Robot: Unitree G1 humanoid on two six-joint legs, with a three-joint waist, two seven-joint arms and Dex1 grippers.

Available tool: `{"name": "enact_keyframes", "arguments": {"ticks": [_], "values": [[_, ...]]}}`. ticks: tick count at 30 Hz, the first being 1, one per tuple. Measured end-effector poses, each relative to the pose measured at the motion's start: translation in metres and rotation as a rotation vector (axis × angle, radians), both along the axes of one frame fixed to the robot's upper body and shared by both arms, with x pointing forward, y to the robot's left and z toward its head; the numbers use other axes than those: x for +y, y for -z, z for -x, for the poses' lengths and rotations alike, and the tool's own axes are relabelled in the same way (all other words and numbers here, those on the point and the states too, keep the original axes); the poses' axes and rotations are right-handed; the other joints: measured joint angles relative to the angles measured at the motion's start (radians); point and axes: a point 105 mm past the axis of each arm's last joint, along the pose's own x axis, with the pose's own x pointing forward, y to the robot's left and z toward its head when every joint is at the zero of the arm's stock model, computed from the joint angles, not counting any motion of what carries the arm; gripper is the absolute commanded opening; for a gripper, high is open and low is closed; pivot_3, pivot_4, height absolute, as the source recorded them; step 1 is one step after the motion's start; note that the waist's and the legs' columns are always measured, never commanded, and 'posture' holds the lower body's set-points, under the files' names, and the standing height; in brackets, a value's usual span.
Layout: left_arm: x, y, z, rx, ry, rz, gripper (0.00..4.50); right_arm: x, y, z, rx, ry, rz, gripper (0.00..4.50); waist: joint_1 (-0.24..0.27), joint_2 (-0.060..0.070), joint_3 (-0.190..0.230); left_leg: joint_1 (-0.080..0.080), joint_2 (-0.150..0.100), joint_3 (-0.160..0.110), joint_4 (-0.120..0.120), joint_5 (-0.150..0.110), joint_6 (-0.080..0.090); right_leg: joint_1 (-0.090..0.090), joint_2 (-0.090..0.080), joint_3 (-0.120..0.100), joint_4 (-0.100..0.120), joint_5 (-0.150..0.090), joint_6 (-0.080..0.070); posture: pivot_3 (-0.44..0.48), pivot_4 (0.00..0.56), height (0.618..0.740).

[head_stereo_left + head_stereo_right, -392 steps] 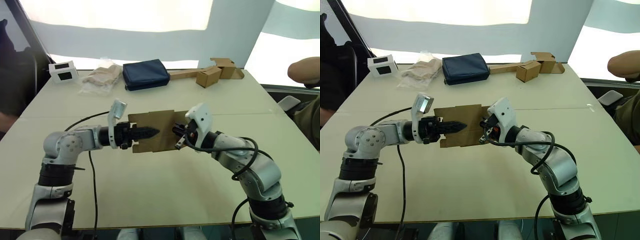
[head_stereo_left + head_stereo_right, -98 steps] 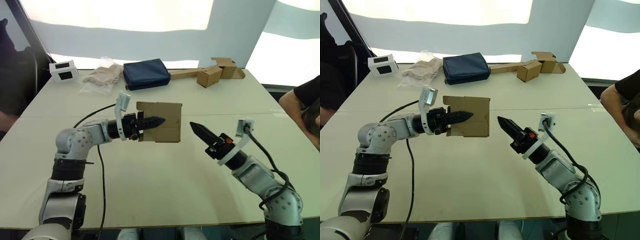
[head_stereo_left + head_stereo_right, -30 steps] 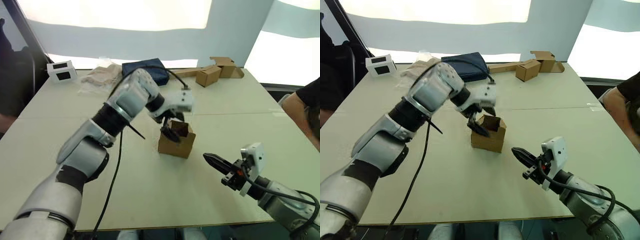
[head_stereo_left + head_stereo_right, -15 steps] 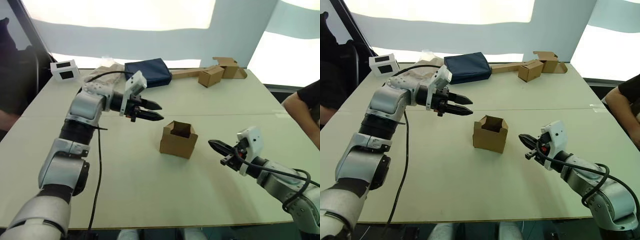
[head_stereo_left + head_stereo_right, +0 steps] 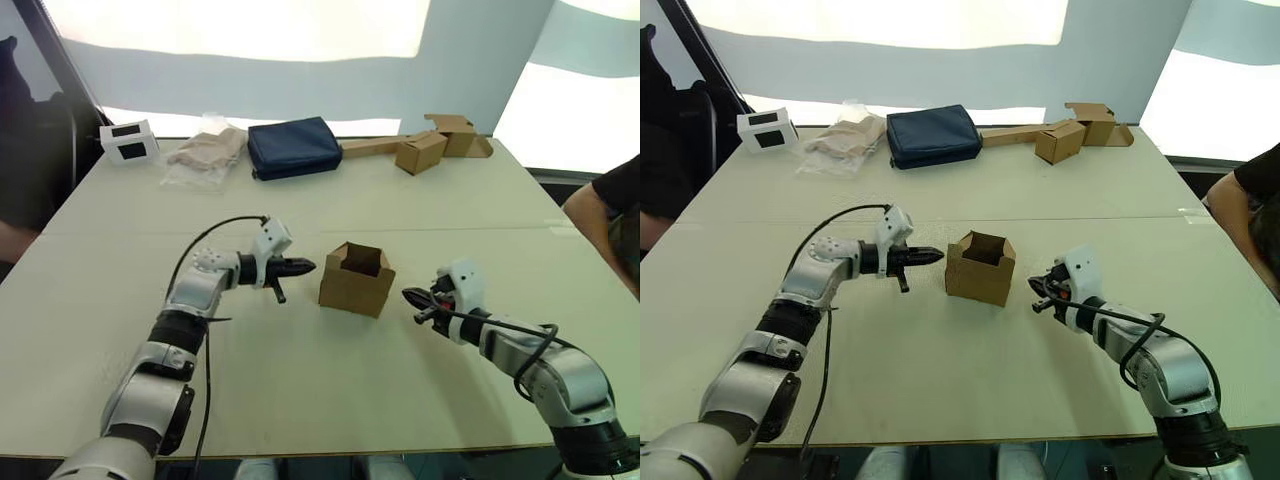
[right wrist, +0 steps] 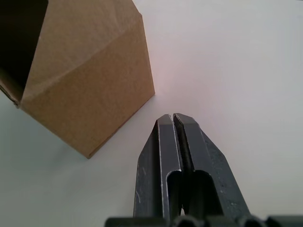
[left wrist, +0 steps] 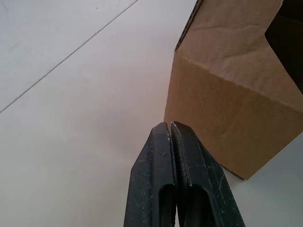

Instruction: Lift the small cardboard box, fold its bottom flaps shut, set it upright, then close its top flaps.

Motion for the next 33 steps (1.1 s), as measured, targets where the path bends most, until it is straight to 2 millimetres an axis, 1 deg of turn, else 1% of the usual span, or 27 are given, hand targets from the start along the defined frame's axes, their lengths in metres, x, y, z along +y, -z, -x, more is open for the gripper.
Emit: {"name": "enact_keyframes", "arguments": {"ticks": [3,8,15,22,26,30,33], "values": [[-0.003,0.006,0.003,0.008,0.026,-0.027,0.06,0.006,0.003,0.001,0.002,-0.028,0.008,0.00,0.000,0.000,0.000,0.000,0.000,0.000,0.000,0.000,0.000,0.000,0.000,0.000,0.000,0.000,0.000,0.000,0.150,0.740],[-0.005,0.023,0.015,0.063,0.085,-0.085,0.06,0.018,0.007,0.003,0.024,-0.067,-0.009,0.00,-0.001,0.000,0.000,0.001,0.000,0.000,0.000,0.000,0.000,0.000,0.000,0.000,0.002,0.000,0.000,0.000,0.150,0.740],[0.001,0.026,0.025,0.102,0.120,-0.116,0.06,0.027,0.011,0.004,0.071,-0.069,-0.063,0.00,-0.001,0.000,0.000,0.002,0.000,-0.001,0.000,0.000,0.000,0.000,0.000,0.000,0.006,0.000,0.000,0.000,0.150,0.740],[0.003,0.026,0.044,0.182,0.175,-0.124,0.06,0.029,0.006,0.009,0.117,-0.065,-0.142,0.00,-0.002,0.000,0.000,0.003,0.000,-0.003,0.000,0.000,0.000,-0.001,0.000,0.000,0.009,0.000,0.000,0.000,0.150,0.740],[0.005,0.021,0.050,0.193,0.199,-0.138,0.06,0.031,0.005,0.013,0.130,-0.073,-0.144,0.00,-0.002,0.000,0.000,0.003,0.000,-0.003,0.000,0.000,0.000,-0.001,0.000,0.000,0.009,0.000,0.000,0.000,0.150,0.740],[0.009,0.028,0.056,0.217,0.200,-0.158,0.06,0.035,0.007,0.018,0.151,-0.091,-0.134,0.00,-0.003,0.000,0.000,0.003,0.000,-0.004,0.000,0.000,0.000,-0.001,0.000,0.000,0.009,0.000,0.000,0.000,0.150,0.740],[0.012,0.029,0.056,0.211,0.201,-0.183,0.06,0.038,0.010,0.021,0.162,-0.106,-0.117,0.00,-0.003,0.000,0.000,0.003,0.000,-0.004,0.000,0.000,0.000,-0.001,0.000,0.000,0.009,0.000,0.000,0.000,0.150,0.740]]}}
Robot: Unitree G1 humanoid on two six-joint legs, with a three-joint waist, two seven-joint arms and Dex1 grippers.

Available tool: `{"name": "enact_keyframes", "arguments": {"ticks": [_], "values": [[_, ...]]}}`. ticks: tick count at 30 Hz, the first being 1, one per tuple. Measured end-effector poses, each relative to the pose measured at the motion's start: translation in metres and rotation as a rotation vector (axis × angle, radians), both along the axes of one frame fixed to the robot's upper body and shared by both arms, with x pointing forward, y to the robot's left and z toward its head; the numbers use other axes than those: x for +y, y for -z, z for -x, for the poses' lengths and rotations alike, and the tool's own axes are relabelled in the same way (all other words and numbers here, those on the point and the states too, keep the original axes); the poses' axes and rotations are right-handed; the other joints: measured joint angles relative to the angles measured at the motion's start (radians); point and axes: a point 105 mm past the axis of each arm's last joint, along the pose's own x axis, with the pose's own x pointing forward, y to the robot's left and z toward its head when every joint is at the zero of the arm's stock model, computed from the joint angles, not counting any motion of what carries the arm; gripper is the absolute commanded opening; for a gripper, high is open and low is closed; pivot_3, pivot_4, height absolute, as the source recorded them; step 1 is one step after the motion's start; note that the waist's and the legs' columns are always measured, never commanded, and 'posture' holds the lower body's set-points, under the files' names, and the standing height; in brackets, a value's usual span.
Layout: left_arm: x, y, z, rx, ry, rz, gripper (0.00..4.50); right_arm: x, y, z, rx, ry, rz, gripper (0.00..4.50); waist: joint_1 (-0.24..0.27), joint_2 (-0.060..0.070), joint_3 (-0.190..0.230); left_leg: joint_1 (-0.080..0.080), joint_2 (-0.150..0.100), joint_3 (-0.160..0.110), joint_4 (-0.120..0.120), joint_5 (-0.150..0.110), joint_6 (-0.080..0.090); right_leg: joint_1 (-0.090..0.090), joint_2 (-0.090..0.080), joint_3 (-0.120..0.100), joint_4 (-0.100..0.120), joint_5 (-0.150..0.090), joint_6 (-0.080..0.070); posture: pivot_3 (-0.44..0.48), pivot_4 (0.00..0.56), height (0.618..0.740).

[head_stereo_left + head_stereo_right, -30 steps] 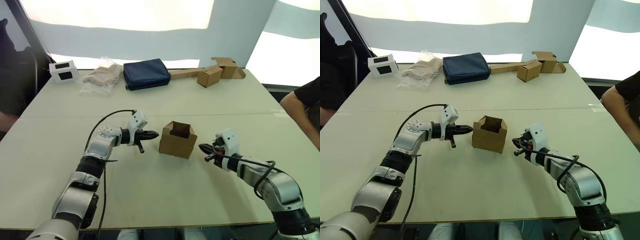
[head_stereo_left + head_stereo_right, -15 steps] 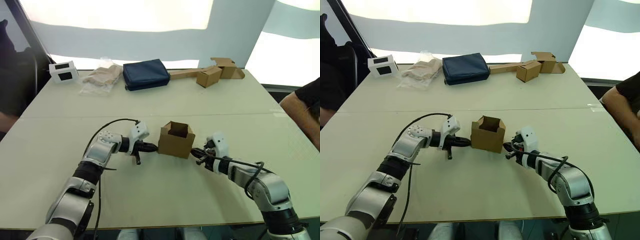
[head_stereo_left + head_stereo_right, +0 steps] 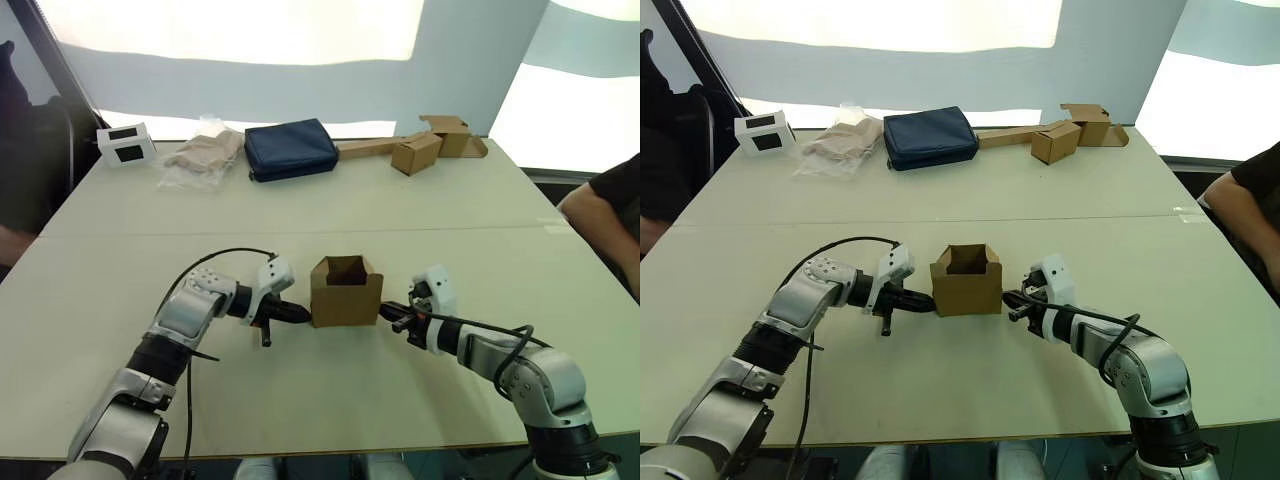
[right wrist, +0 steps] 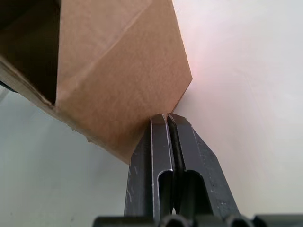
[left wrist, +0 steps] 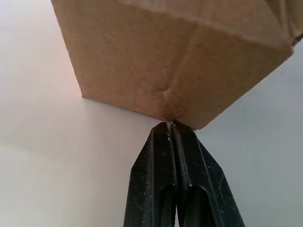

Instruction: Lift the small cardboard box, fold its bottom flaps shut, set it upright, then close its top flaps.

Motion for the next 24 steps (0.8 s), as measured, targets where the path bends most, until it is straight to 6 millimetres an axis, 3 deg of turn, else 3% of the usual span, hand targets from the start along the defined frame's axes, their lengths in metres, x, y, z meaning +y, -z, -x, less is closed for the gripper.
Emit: {"name": "enact_keyframes", "arguments": {"ticks": [4,11,13,15,19,24], "values": [[0.002,0.000,-0.001,-0.023,0.006,-0.018,0.06,0.002,0.013,0.009,0.031,-0.039,0.060,0.00,0.000,0.000,0.000,0.000,0.000,0.000,0.000,0.000,0.000,0.000,0.000,0.000,0.000,0.000,0.000,0.000,0.150,0.740],[0.015,-0.005,-0.006,-0.075,-0.018,-0.022,0.06,-0.011,0.010,0.010,-0.024,-0.033,0.102,0.00,0.000,0.000,0.000,0.000,0.000,0.000,0.000,0.000,0.000,0.000,0.000,0.000,0.000,0.000,0.000,0.000,0.150,0.740],[0.019,-0.016,-0.009,-0.089,-0.052,0.036,0.06,-0.018,0.000,0.006,-0.074,-0.009,0.078,0.00,0.001,0.000,0.000,0.000,0.000,0.000,0.000,0.000,0.000,0.000,0.000,0.000,0.000,0.000,0.000,0.000,0.150,0.740],[0.023,-0.033,-0.012,-0.118,-0.078,0.098,0.06,-0.025,-0.024,0.000,-0.165,0.014,0.008,0.00,0.000,0.000,0.000,0.000,0.000,0.000,0.000,0.000,0.000,0.000,0.000,0.000,-0.001,0.000,0.000,0.000,0.150,0.740],[0.020,-0.055,-0.014,-0.145,-0.099,0.172,0.06,-0.021,-0.059,-0.004,-0.292,-0.014,-0.083,0.00,0.000,0.000,0.000,0.000,0.000,0.000,0.000,0.000,0.000,0.000,0.000,0.000,0.000,0.000,0.000,0.000,0.150,0.740],[0.012,-0.064,-0.011,-0.130,-0.073,0.212,0.06,-0.004,-0.060,-0.002,-0.306,-0.115,-0.110,0.00,0.000,0.000,0.000,0.000,0.000,0.000,0.000,0.000,0.000,0.000,0.000,0.000,0.000,0.000,0.000,0.000,0.150,0.740]]}}
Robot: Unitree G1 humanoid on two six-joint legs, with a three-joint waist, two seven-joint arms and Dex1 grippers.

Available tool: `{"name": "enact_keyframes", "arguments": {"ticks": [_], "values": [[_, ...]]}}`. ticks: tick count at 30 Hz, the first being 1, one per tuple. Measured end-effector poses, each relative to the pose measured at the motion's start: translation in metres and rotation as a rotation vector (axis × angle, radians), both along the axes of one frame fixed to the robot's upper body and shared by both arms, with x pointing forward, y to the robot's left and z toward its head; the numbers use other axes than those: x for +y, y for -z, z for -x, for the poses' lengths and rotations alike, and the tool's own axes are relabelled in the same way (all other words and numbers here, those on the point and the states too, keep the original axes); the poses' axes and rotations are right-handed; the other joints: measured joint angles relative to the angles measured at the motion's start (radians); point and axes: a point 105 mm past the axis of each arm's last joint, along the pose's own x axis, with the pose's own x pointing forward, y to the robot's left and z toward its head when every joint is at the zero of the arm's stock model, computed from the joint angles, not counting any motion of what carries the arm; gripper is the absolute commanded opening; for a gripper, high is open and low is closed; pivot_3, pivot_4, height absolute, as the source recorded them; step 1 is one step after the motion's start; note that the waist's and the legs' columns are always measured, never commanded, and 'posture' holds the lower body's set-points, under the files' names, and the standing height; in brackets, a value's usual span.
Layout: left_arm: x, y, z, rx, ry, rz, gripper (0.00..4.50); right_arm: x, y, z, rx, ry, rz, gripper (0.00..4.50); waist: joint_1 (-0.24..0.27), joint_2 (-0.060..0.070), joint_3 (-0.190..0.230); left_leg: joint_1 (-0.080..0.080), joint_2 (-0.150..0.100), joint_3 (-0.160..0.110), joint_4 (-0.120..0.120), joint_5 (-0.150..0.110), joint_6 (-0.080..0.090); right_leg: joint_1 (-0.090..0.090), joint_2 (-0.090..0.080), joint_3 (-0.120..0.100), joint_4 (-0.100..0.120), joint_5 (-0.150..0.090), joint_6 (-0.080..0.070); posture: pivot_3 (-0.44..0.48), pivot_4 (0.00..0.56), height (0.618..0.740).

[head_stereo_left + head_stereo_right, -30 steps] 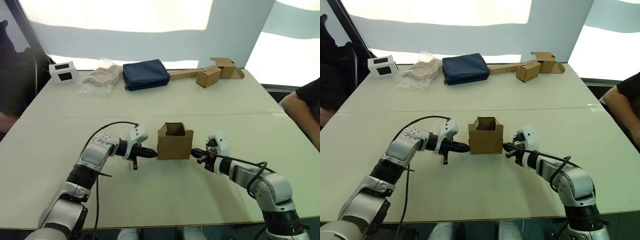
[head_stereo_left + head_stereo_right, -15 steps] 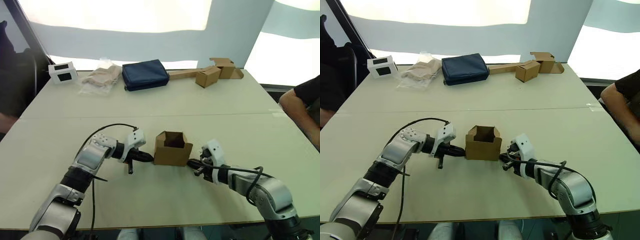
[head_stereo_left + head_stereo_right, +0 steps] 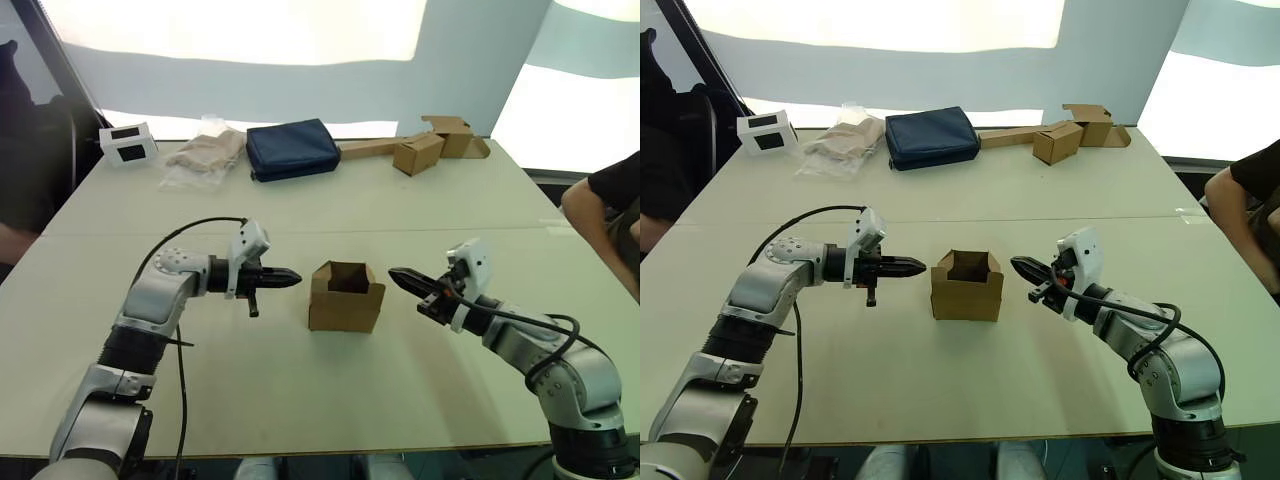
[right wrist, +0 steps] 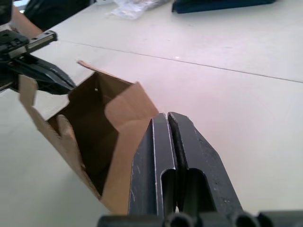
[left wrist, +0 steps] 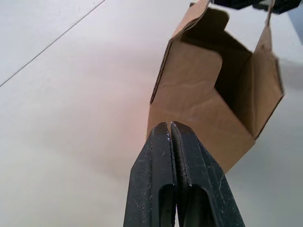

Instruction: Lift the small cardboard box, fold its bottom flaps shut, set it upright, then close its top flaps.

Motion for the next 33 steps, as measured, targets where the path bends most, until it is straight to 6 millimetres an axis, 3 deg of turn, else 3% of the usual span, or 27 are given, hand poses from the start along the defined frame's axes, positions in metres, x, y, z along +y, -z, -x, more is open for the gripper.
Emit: {"name": "enact_keyframes", "arguments": {"ticks": [6,14,23,28,33], "values": [[-0.019,-0.002,-0.001,-0.001,0.053,0.028,0.06,0.014,0.010,-0.013,0.014,-0.097,0.006,0.00,0.000,0.000,0.000,0.000,0.000,0.003,0.000,0.000,-0.001,0.000,0.000,0.000,0.000,0.000,0.000,0.000,0.150,0.740],[-0.036,0.015,-0.008,-0.046,0.095,-0.033,0.06,0.031,0.026,-0.023,-0.008,-0.193,0.137,0.00,-0.003,0.000,-0.002,0.004,0.000,0.003,0.000,0.000,-0.001,0.004,0.001,0.000,0.000,0.000,0.000,0.000,0.150,0.740],[-0.034,0.015,-0.008,-0.055,0.077,-0.025,0.06,0.034,0.027,-0.024,-0.033,-0.212,0.186,0.00,-0.003,0.000,-0.002,0.008,0.000,0.002,-0.001,0.000,0.000,0.006,0.001,0.000,0.001,0.000,-0.001,0.000,0.150,0.740],[-0.014,0.008,-0.007,-0.033,-0.015,0.019,0.06,0.029,0.015,-0.018,0.010,-0.199,0.102,0.00,-0.001,0.000,-0.002,0.005,0.001,0.000,-0.001,0.000,-0.001,0.004,0.000,0.000,0.001,0.000,0.000,0.000,0.150,0.740],[0.003,-0.014,-0.006,-0.114,-0.074,0.027,0.06,0.022,-0.031,0.005,-0.075,-0.243,0.035,0.00,0.002,0.000,-0.001,0.001,0.001,-0.001,-0.001,0.000,-0.001,0.001,-0.001,0.000,0.000,0.000,0.000,0.000,0.150,0.740]]}}
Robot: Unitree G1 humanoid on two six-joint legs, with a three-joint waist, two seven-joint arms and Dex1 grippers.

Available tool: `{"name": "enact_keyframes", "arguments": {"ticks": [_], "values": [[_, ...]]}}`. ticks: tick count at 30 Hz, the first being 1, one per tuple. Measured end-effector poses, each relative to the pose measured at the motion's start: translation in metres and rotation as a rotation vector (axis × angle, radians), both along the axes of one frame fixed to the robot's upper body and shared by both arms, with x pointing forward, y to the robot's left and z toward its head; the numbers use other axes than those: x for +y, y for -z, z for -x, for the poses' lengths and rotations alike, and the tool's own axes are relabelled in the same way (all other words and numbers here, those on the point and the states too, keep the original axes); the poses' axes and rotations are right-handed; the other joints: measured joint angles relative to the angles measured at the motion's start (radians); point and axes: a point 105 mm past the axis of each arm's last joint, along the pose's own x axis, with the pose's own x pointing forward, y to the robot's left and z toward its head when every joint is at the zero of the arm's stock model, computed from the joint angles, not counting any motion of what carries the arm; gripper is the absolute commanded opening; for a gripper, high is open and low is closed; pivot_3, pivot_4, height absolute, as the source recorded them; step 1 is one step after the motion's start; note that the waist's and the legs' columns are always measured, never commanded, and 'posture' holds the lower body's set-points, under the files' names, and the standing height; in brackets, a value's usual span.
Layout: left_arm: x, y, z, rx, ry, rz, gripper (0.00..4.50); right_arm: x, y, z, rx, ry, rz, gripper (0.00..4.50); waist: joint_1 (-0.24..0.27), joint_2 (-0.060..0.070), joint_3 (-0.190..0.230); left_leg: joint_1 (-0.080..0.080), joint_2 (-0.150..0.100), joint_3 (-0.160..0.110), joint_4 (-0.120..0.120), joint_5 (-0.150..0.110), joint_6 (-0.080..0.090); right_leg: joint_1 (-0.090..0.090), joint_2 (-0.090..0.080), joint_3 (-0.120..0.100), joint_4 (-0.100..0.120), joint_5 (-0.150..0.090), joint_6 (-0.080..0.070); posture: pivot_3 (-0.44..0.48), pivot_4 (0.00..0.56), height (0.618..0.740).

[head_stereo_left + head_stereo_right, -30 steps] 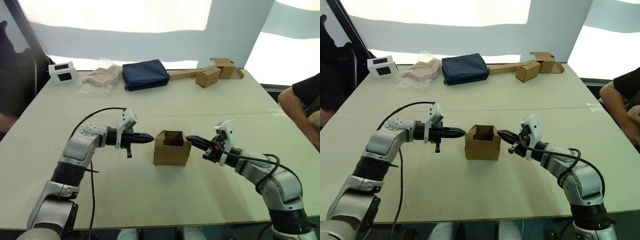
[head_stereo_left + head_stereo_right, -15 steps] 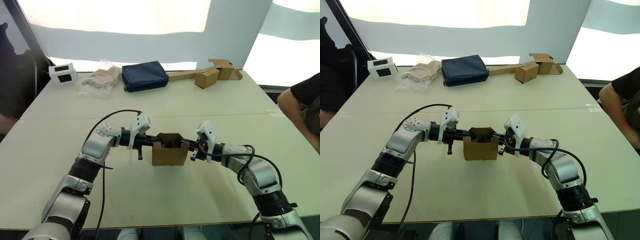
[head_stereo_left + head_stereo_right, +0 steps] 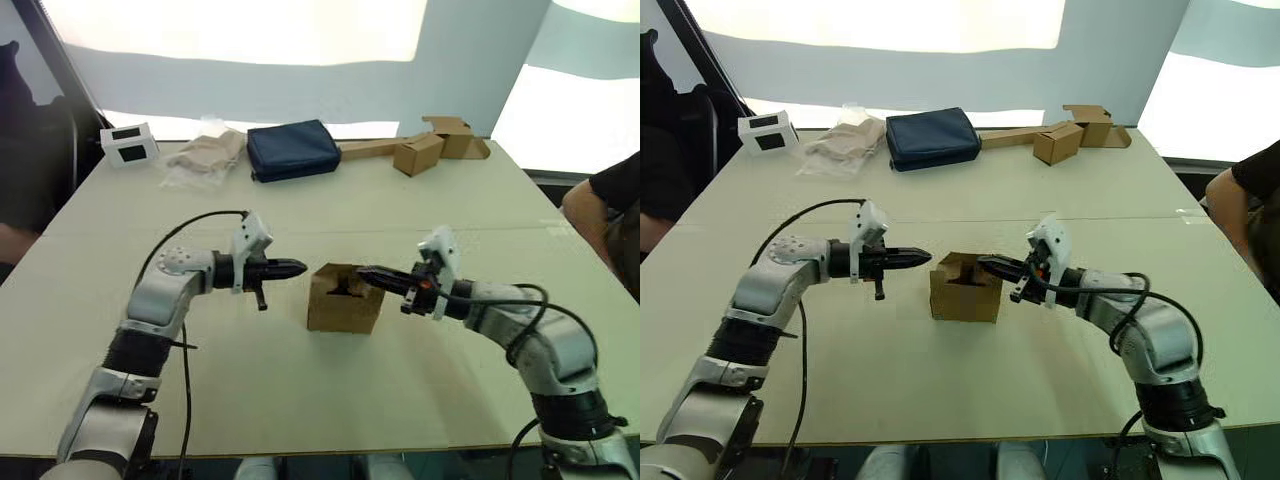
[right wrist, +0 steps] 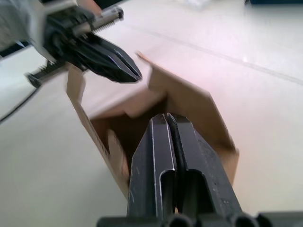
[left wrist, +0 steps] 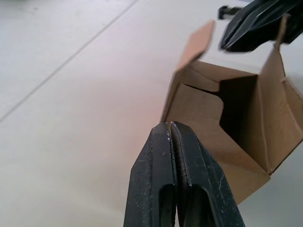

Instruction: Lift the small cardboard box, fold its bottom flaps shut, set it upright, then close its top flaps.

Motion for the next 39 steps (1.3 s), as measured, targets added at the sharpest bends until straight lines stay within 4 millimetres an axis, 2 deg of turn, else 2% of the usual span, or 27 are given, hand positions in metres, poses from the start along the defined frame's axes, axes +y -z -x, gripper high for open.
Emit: {"name": "enact_keyframes", "arguments": {"ticks": [3,6,8,11,15,17,21,28,32,39], "values": [[0.009,-0.001,-0.002,-0.002,-0.019,-0.018,0.06,-0.005,-0.014,0.010,-0.025,-0.022,0.017,0.00,-0.001,0.000,0.000,0.000,0.000,0.000,0.000,0.000,0.000,0.000,0.000,0.000,0.000,0.000,0.000,0.000,0.150,0.740],[0.013,0.003,-0.014,-0.001,-0.043,-0.021,0.06,0.000,-0.019,0.019,-0.059,-0.055,0.069,0.00,0.001,0.000,0.000,0.000,-0.001,0.000,0.000,0.000,0.000,0.000,0.001,-0.001,0.000,0.000,-0.001,0.000,0.150,0.740],[0.005,0.002,-0.029,-0.012,-0.049,0.000,0.06,0.011,-0.011,0.028,-0.068,-0.101,0.127,0.00,0.004,-0.001,0.000,0.000,-0.001,0.002,0.001,0.000,-0.001,0.000,0.001,-0.002,0.000,-0.002,-0.003,0.000,0.150,0.740],[-0.010,0.003,-0.038,-0.021,-0.015,0.008,0.06,0.021,0.008,0.034,-0.030,-0.132,0.165,0.00,0.000,-0.001,0.000,-0.002,-0.001,0.003,0.001,0.000,-0.001,0.000,0.001,-0.001,-0.001,-0.001,-0.002,0.000,0.150,0.740],[-0.035,0.020,-0.042,0.010,0.071,-0.027,0.06,0.032,0.028,0.035,-0.003,-0.144,0.192,0.00,-0.003,-0.001,0.000,-0.003,-0.002,0.004,0.001,0.000,0.000,-0.001,0.001,-0.001,-0.002,0.000,0.000,0.000,0.150,0.740],[-0.042,0.030,-0.039,0.050,0.128,-0.041,0.06,0.036,0.038,0.031,-0.002,-0.126,0.225,0.00,-0.004,-0.001,0.001,-0.003,-0.001,0.003,0.001,0.000,0.000,-0.002,0.002,-0.001,-0.002,0.000,0.000,0.000,0.150,0.740],[-0.042,0.042,-0.036,0.080,0.187,-0.101,0.06,0.040,0.047,0.020,0.004,-0.061,0.223,0.00,-0.003,-0.001,0.001,-0.003,-0.001,0.002,0.001,0.000,0.000,-0.003,0.003,-0.002,0.000,0.000,0.000,0.000,0.150,0.740],[-0.046,0.042,-0.033,0.107,0.253,-0.111,0.06,0.038,0.049,-0.004,-0.017,0.057,0.252,0.00,0.000,-0.001,0.001,-0.004,-0.001,0.003,0.001,0.000,0.000,-0.003,0.001,-0.001,-0.001,0.000,0.000,0.000,0.150,0.740],[-0.047,0.044,-0.033,0.112,0.254,-0.109,0.06,0.039,0.053,-0.006,-0.009,0.054,0.271,0.00,-0.001,-0.001,0.001,-0.004,-0.001,0.002,0.001,0.000,0.000,-0.003,0.001,-0.002,-0.001,0.000,0.000,0.000,0.150,0.740],[-0.048,0.036,-0.037,0.079,0.249,-0.102,0.06,0.040,0.053,-0.004,-0.005,0.037,0.263,0.00,-0.002,-0.001,0.001,-0.004,-0.001,0.002,0.001,0.000,0.000,-0.003,0.001,-0.002,0.000,0.000,0.000,0.000,0.150,0.740]]}}
